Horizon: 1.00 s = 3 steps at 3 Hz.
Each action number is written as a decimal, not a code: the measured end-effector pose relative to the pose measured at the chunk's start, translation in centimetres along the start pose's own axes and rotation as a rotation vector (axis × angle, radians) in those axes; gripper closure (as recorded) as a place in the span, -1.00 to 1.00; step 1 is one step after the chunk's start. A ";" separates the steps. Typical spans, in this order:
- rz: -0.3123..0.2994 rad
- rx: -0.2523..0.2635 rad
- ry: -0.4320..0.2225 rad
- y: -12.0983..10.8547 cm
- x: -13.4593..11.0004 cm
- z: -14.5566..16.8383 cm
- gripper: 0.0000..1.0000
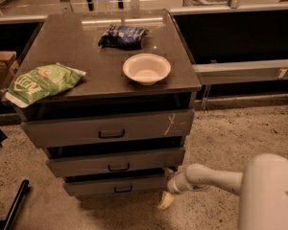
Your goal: Open bottom drawer
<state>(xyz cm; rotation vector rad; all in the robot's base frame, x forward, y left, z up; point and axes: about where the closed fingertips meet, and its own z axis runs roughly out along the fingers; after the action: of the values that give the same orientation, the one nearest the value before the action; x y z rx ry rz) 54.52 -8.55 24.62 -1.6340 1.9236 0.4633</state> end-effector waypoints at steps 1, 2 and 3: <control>-0.047 0.011 0.059 -0.7 0.8 0.7 -1.00; -0.047 0.011 0.059 -0.7 0.8 0.7 -1.00; -0.045 -0.031 0.036 -1.0 2.1 2.7 -1.00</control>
Offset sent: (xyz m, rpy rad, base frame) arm 0.0076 -0.0045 -0.0104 -0.0730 -0.0268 0.0253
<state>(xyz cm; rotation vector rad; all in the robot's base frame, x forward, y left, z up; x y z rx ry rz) 55.84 -8.79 21.35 -1.7129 1.9102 0.4506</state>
